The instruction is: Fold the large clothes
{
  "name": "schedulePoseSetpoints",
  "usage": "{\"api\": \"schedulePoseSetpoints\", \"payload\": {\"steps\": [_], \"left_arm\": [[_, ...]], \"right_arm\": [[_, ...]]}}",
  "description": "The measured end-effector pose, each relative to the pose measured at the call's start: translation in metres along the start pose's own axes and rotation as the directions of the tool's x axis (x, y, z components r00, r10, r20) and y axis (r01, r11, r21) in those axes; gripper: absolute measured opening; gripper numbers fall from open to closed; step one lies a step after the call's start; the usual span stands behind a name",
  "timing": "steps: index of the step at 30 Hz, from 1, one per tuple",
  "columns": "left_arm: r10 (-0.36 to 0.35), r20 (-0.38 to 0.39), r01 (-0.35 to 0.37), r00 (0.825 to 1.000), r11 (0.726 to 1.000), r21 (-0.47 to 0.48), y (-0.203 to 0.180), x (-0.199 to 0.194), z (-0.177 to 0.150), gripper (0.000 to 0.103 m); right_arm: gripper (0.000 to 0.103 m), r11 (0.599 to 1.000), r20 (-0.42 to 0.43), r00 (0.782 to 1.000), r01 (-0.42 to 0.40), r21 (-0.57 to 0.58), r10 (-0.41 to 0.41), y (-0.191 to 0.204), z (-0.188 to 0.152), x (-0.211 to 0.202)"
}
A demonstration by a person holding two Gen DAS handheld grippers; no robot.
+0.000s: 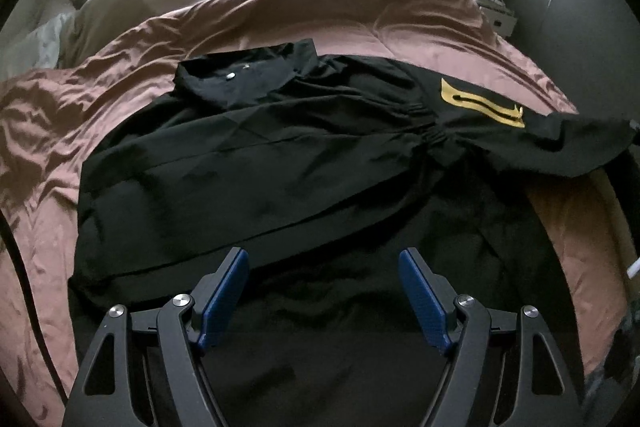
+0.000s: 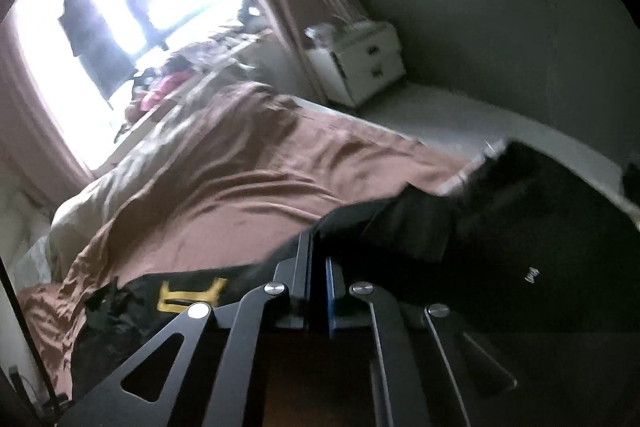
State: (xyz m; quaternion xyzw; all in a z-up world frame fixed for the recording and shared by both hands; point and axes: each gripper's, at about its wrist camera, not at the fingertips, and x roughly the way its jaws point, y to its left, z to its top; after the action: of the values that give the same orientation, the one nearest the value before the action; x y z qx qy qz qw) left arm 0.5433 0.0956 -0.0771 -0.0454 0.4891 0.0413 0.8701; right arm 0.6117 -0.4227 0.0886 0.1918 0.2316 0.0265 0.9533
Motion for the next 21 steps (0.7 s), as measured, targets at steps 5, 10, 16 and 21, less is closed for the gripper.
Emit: {"api": "schedulePoseSetpoints", "payload": {"steps": [5, 10, 16, 21], "left_arm": [[-0.006, 0.008, 0.006, 1.0, 0.998, -0.058, 0.021, -0.02, -0.009, 0.078], [-0.012, 0.041, 0.017, 0.999, 0.993, -0.114, 0.05, -0.045, -0.024, 0.078], [0.01, 0.064, 0.001, 0.998, 0.985, -0.174, 0.092, -0.066, -0.047, 0.078], [0.016, 0.088, 0.005, 0.996, 0.973, -0.229, 0.134, -0.082, -0.067, 0.078]], "right_arm": [[0.001, 0.992, 0.025, 0.997, -0.065, -0.107, 0.068, 0.058, 0.004, -0.03], [0.0, 0.973, 0.034, 0.991, -0.12, -0.197, 0.129, 0.114, 0.005, -0.058], [0.0, 0.937, 0.031, 0.982, -0.169, -0.307, 0.188, 0.182, 0.006, -0.081], [0.0, 0.897, 0.016, 0.971, -0.213, -0.388, 0.237, 0.235, -0.002, -0.091]]}}
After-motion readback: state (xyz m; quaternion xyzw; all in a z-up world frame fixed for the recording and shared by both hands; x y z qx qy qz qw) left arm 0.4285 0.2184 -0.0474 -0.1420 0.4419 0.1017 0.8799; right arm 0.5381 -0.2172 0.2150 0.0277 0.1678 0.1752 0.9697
